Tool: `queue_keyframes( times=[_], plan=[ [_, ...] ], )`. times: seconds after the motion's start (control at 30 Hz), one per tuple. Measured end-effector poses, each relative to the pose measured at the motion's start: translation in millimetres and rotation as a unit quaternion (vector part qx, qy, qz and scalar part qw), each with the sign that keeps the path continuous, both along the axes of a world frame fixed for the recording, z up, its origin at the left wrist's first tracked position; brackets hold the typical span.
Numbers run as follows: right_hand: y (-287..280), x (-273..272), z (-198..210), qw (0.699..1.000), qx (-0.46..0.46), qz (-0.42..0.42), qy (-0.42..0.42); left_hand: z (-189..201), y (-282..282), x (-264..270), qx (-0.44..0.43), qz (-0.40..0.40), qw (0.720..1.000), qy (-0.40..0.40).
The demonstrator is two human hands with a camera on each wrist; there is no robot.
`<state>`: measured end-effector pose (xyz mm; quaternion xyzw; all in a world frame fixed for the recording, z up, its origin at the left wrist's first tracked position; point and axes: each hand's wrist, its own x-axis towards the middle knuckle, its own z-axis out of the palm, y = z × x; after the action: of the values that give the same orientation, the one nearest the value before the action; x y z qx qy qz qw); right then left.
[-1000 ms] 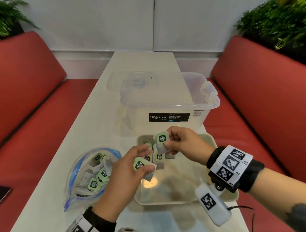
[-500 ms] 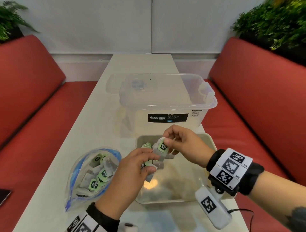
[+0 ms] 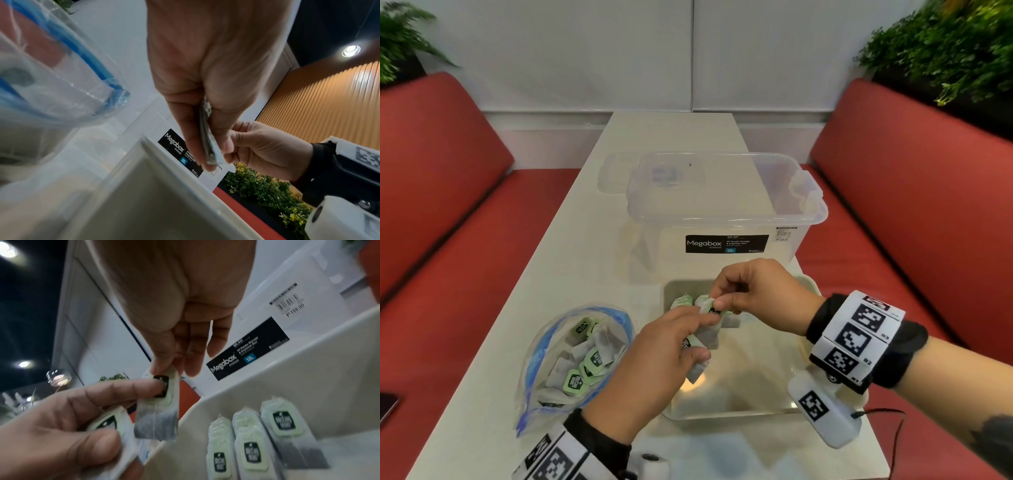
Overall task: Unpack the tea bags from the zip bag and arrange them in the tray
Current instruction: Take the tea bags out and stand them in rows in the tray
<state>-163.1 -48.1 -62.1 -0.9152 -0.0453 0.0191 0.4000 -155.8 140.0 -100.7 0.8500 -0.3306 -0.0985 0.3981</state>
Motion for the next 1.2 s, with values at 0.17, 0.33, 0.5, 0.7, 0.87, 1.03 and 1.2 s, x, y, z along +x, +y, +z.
queue_keyframes(
  times=[0.17,0.33,0.5,0.7,0.87,1.03,1.2],
  plan=[
    [-12.7,8.0,6.6,0.989,-0.149,0.015,0.012,-4.8,3.7,-2.3,-0.021,0.022,0.999,0.025],
    [-24.2,20.7,0.9,0.949,-0.308,-0.024,0.057,-15.3,7.0,-7.0,-0.042,0.046,0.997,0.049],
    [-20.0,36.5,-17.9,0.911,-0.395,0.002,0.117,-22.5,7.8,-8.9,-0.038,0.041,0.997,0.051],
    [-11.0,47.5,-28.9,0.888,-0.44,0.028,0.132,-26.1,8.7,-7.3,-0.024,0.035,0.998,0.047],
    [-9.8,52.4,-34.7,0.872,-0.474,0.036,0.117,-25.2,9.1,-6.8,-0.019,0.035,0.998,0.055],
    [-10.4,50.9,-39.3,0.865,-0.487,0.041,0.113,-24.6,8.5,-6.9,-0.017,0.035,0.997,0.066],
    [-12.6,47.7,-39.7,0.864,-0.495,0.034,0.091,-23.5,6.3,-5.2,-0.03,0.049,0.994,0.092]
  ],
)
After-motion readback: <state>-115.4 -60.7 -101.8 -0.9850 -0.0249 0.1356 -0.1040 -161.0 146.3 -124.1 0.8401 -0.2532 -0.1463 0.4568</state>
